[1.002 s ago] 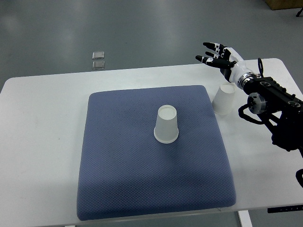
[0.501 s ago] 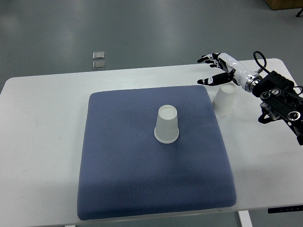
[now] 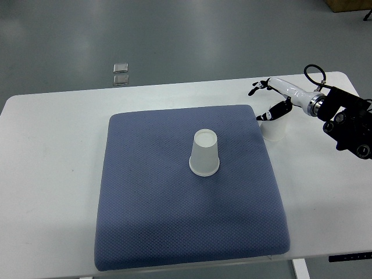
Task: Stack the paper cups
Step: 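Move the right hand down and close its fingers around the second white cup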
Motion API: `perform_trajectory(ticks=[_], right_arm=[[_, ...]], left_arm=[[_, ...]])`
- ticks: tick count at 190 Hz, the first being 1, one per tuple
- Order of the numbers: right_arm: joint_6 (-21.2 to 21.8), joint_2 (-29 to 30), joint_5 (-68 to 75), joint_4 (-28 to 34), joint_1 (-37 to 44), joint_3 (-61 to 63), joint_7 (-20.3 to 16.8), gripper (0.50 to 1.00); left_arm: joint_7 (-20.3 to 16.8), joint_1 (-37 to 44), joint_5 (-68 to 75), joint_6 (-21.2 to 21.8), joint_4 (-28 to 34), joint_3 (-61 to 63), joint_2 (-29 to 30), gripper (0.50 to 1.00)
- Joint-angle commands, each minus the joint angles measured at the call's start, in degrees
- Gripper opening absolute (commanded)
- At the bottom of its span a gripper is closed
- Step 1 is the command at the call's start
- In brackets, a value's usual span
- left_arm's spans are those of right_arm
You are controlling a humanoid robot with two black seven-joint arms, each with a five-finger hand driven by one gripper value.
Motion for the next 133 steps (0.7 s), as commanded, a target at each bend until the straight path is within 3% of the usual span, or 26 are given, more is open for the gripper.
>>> perform_trajectory(ticks=[1, 133], right_arm=[[0.0, -0.4, -3.2, -0.4, 0.3, -0.4, 0.0, 0.915], [-1.7, -0.7, -15.6, -4.2, 0.9, -2.6, 0.1, 0.913]], left_arm=[[0.0, 0.0, 0.0, 0.0, 0.0, -0.1, 0.0, 1.000], [0.0, 0.0, 0.0, 0.0, 0.0, -0.1, 0.0, 1.000]])
